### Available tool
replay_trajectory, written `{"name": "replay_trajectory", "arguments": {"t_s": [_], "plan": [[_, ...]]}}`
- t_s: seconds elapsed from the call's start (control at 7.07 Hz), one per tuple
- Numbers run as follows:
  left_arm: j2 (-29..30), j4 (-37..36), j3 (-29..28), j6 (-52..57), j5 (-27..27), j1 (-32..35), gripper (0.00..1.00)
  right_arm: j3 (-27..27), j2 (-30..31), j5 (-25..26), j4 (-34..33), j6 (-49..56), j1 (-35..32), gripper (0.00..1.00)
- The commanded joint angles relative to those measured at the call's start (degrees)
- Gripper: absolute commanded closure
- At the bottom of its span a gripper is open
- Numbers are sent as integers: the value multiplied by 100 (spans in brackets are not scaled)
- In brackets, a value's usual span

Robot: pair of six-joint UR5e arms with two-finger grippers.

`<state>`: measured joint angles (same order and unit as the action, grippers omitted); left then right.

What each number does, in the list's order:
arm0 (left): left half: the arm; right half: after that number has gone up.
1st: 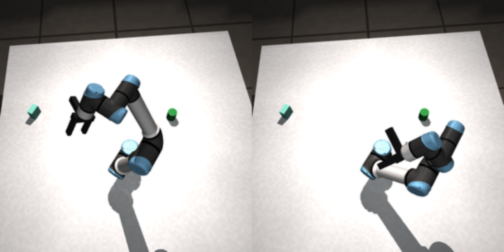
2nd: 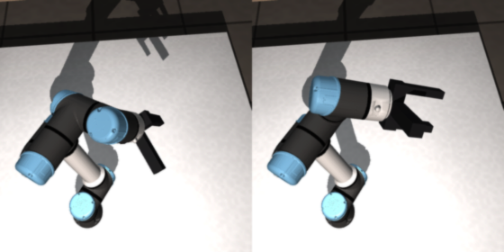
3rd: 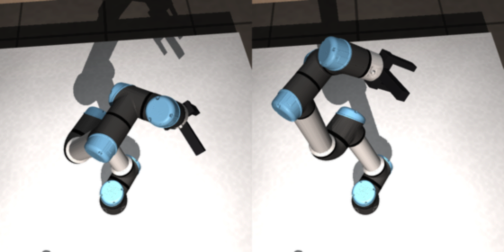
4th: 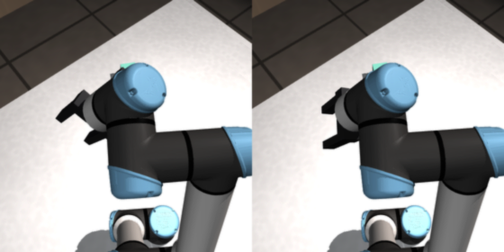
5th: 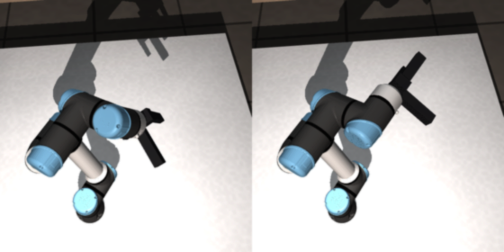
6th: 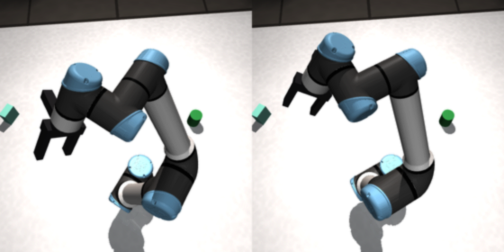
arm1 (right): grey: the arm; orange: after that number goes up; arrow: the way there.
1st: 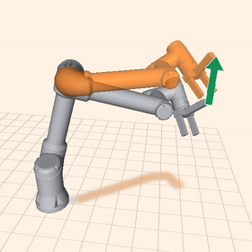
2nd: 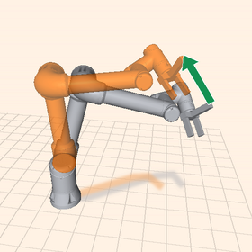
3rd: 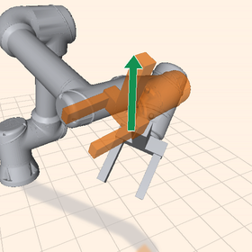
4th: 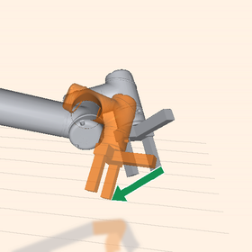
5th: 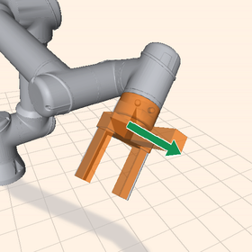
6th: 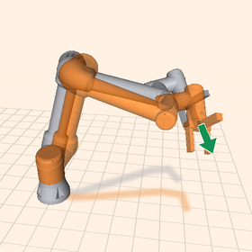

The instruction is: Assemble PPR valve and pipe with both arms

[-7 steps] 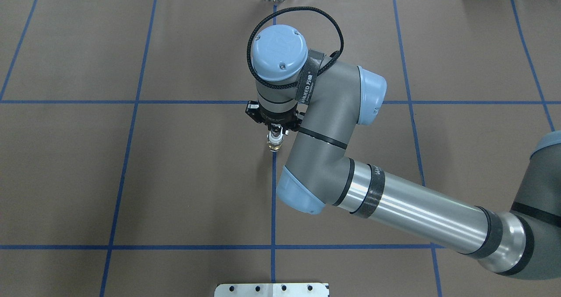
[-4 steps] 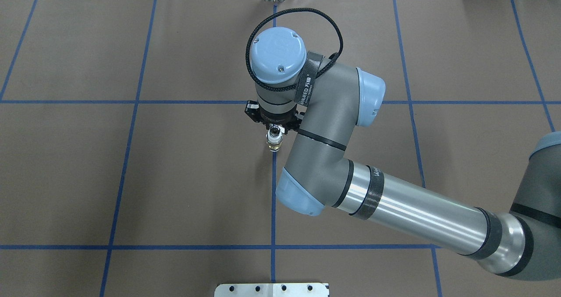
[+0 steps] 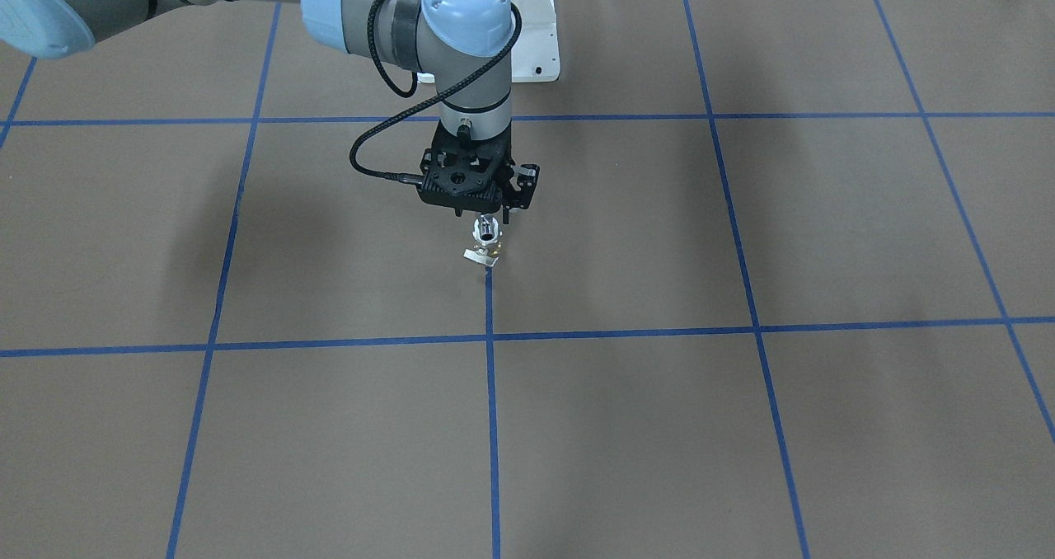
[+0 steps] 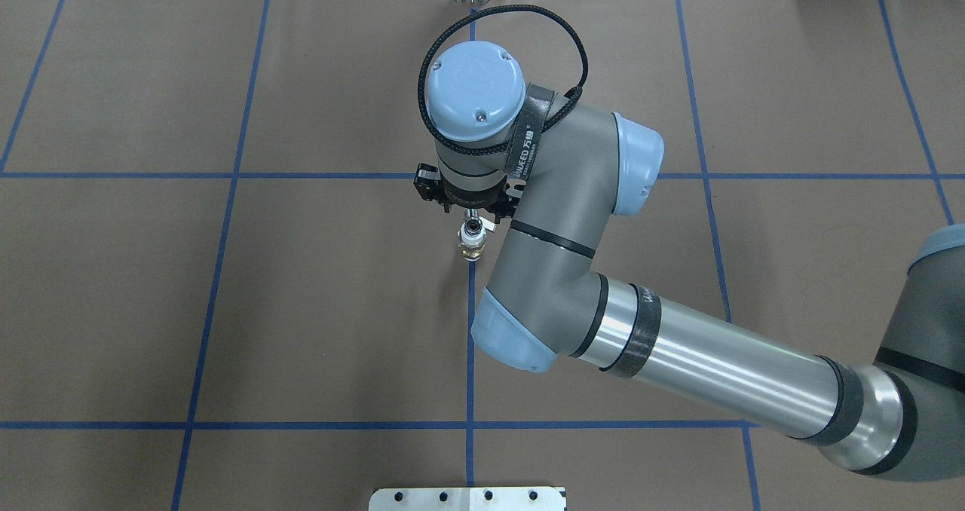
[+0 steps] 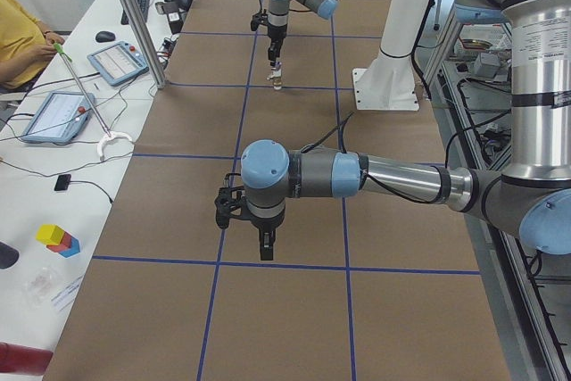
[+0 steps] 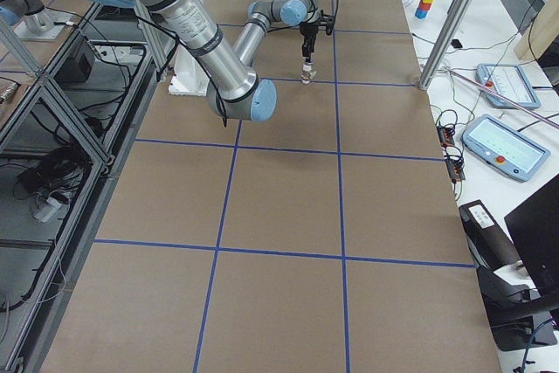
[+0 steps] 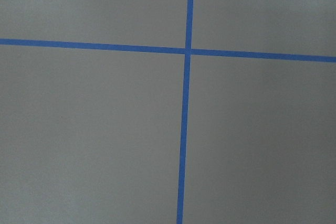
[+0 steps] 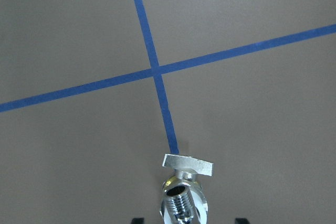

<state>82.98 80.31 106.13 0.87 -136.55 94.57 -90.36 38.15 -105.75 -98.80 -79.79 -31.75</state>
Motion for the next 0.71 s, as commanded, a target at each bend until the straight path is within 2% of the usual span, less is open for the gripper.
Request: {"name": "replay_trajectory", "arguments": {"t_s": [0.0, 0.28, 0.42, 0.57], "plan": [[-9, 2, -13, 1, -3, 0, 0, -69, 34, -76, -16, 793, -364, 1], [-18, -7, -22, -304, 14, 0, 0, -87, 288, -1021, -25, 1970, -1223, 1], [-18, -7, -22, -446, 23, 0, 0, -322, 681, -1366, -25, 2463, -1611, 1], [-10, 115, -39, -404, 49, -9, 0, -550, 1138, -1456, -25, 3443, -2032, 1]]}}
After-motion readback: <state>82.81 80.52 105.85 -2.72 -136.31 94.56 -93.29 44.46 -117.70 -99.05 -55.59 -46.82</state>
